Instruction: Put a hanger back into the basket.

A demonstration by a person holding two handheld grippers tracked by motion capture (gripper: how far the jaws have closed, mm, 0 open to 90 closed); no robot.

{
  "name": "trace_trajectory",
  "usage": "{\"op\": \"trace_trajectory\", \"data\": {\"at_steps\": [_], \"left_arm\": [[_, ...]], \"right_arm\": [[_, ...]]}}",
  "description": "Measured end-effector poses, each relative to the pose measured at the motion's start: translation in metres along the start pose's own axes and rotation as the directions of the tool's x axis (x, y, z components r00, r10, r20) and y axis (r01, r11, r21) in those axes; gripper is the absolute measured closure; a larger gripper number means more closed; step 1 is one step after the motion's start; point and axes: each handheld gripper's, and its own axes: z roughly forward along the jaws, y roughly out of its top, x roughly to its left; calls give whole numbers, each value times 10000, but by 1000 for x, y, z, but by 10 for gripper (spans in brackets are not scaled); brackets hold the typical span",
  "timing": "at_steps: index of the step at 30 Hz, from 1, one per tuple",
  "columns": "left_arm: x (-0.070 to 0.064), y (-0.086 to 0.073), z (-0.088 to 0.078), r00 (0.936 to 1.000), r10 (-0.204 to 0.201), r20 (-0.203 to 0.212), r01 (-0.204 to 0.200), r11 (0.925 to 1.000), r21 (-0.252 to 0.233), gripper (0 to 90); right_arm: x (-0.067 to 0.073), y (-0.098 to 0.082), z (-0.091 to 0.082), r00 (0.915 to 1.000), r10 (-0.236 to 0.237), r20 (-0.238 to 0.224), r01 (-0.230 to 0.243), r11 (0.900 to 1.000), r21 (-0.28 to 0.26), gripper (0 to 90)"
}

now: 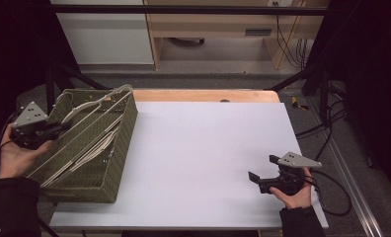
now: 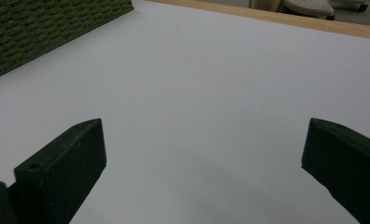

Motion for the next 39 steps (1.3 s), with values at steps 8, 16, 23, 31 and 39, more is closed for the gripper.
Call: {"op": "trace_trajectory", "data": {"at_steps": [8,16,23,31,39], "left_arm": [[-3,-28,15,9998,75,-210,-63,9983,580,858],[-14,-50,29,9999,-15,-132,28,9950,998,858],[-20,-58,39,9978,-579,323,525,9878,1468,829],[-28,-58,45,9924,-878,859,658,9705,2322,710],[-31,-56,42,9937,-677,891,480,9771,2072,530]], "right_arm": [[0,0,0,10000,20,-29,-21,10000,-25,7],[0,0,0,10000,28,-12,-28,10000,-21,7],[0,0,-1,10000,21,-18,-21,10000,-27,8],[1,0,1,10000,-15,-13,15,10000,88,7],[1,0,0,10000,-42,-30,42,10000,33,8]]}}
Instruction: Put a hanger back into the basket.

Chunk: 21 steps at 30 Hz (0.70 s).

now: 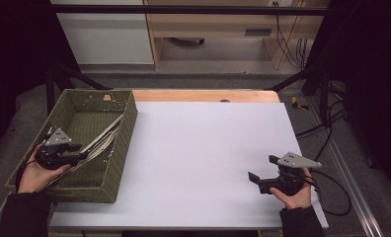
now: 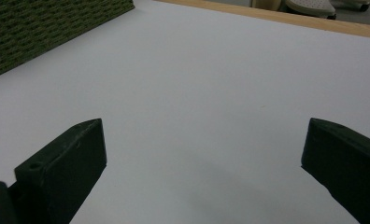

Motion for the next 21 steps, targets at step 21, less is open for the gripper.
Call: {"op": "trace_trajectory", "data": {"at_steps": [21], "left_arm": [[-47,45,-42,9981,-493,375,594,9335,-3536,172]], "right_arm": [[0,2,-3,10000,-95,-23,94,9998,-199,6]]}}
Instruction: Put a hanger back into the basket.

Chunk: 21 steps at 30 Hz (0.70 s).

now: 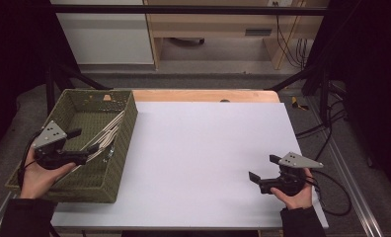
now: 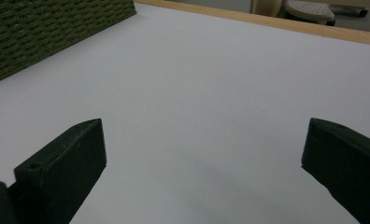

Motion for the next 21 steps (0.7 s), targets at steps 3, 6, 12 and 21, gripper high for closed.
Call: {"op": "trace_trajectory", "data": {"at_steps": [3,6,12,21], "left_arm": [[-14,7,1,9992,-332,224,343,9982,-491,154],[-28,12,4,9958,-655,639,711,9933,-911,121],[-58,9,14,9915,-868,969,998,9854,-1378,78],[-78,-10,29,9897,-1012,1010,1145,9842,-1354,77]], "right_arm": [[1,1,-1,10000,3,3,-3,10000,-44,6],[1,1,-2,10000,-72,-50,72,10000,-53,6],[1,2,-4,10000,-57,-41,57,9999,-109,6],[-1,3,-9,9999,-83,-68,81,9995,-291,5]]}}
